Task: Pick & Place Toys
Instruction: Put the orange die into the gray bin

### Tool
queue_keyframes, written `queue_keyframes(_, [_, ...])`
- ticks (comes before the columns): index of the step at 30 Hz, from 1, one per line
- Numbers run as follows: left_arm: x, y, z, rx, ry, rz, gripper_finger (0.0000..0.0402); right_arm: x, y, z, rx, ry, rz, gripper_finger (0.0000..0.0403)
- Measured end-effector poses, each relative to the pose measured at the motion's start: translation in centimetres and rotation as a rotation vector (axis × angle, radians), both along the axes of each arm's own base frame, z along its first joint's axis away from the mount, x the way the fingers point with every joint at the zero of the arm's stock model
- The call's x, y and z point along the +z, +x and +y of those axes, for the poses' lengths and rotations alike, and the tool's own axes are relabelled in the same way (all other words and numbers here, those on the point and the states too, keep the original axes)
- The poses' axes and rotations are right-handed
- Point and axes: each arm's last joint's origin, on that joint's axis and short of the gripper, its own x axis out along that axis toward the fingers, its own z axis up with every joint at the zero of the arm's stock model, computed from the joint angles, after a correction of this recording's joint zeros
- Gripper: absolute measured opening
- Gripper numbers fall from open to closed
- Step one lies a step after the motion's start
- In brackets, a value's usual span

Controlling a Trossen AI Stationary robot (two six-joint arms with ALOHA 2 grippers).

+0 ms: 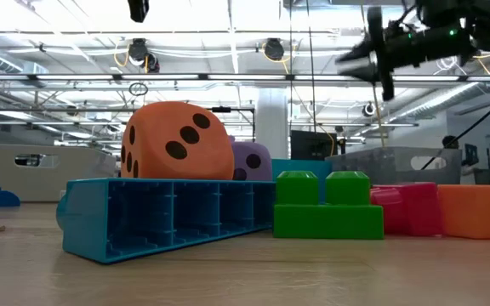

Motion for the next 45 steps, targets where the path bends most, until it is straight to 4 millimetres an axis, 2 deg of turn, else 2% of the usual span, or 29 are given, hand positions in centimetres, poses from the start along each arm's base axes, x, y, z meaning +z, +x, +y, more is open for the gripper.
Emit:
queue_keyframes(5, [0.0,0.0,0.0,-0.001,0.000,0.000,0.0200,1.9,0.6,0.9,0.113,0.066,-0.286,0.0118])
queue_keyframes(10, [0.0,0.0,-0.8,-0.037,0.014,0.005,0.0200,3.0,1.8,3.0,0.293,0.001,-0.369,0.0118])
queue_keyframes(13, [-0.2,0.0,-1.5,-0.065,0.027,0.027,0.0200,3.9,3.1,4.6,0.374,-0.024,-0.316,0.0118])
queue_keyframes(16, [-0.9,0.5,-2.2,-0.058,0.032,0.072,0.0200,5.0,4.8,6.3,0.423,-0.049,-0.192,0.0118])
queue_keyframes(20, [-1.5,1.0,-3.1,-0.090,0.024,0.109,0.0200,5.9,7.3,8.6,0.421,-0.116,0.032,0.0118])
queue_keyframes(24, [-2.3,1.5,-4.2,-0.131,0.008,0.146,0.0200,6.5,9.8,10.6,0.423,-0.200,0.182,0.0118])
queue_keyframes(30, [-2.5,1.6,-5.8,-0.179,0.005,0.184,0.0200,6.7,13.4,12.4,0.444,-0.262,0.251,0.0118])
queue_keyframes(35, [-1.3,1.1,-7.1,-0.192,0.047,0.255,0.0200,5.9,16.0,13.4,0.471,-0.275,0.301,0.0118])
queue_keyframes(38, [0.1,0.3,-7.9,-0.188,0.093,0.308,0.0200,5.5,17.2,14.0,0.474,-0.272,0.320,0.0118])
queue_keyframes(45, [2.3,-0.6,-10.1,-0.237,0.151,0.436,0.0200,5.3,17.9,16.5,0.360,-0.272,0.344,0.0118])
